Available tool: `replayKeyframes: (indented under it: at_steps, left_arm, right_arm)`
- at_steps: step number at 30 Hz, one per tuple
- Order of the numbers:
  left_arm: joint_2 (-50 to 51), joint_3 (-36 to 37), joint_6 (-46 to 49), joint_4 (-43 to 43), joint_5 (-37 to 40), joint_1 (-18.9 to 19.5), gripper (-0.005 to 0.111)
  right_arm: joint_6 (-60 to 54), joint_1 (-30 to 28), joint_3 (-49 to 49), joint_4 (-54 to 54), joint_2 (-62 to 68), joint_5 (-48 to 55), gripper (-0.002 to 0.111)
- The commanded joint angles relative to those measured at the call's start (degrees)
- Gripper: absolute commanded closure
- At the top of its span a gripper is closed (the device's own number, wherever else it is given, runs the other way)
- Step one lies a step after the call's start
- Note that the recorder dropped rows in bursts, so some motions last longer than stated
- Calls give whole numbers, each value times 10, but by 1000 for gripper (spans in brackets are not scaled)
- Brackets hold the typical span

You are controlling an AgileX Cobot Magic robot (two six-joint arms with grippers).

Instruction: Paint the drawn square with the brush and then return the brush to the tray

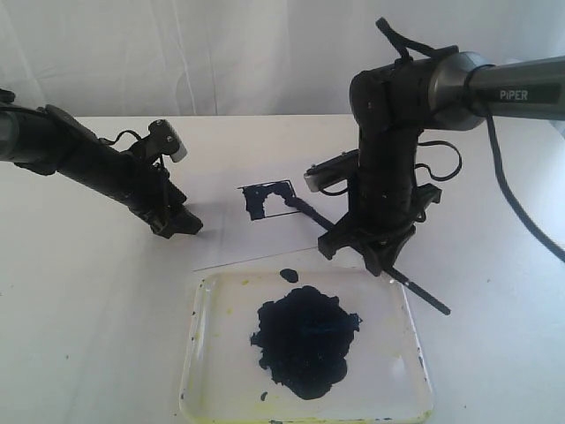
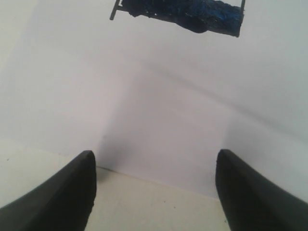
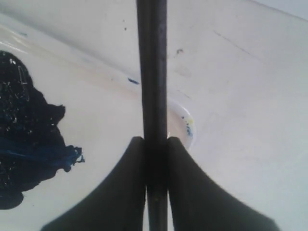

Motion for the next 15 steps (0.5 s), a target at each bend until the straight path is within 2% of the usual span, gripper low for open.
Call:
replayKeyframes:
  at_steps: [1,6,15]
  left_arm:
    - [18,11,8,55,0,-3,34]
    - [18,11,8,55,0,-3,34]
    - [18,11,8,55,0,-3,34]
  right_arm:
    - [5,-2,3,-1,-6,-33,108]
    - [-3,-2,3,-1,-6,-34,108]
    - [-70,-2,3,-1,-6,27,108]
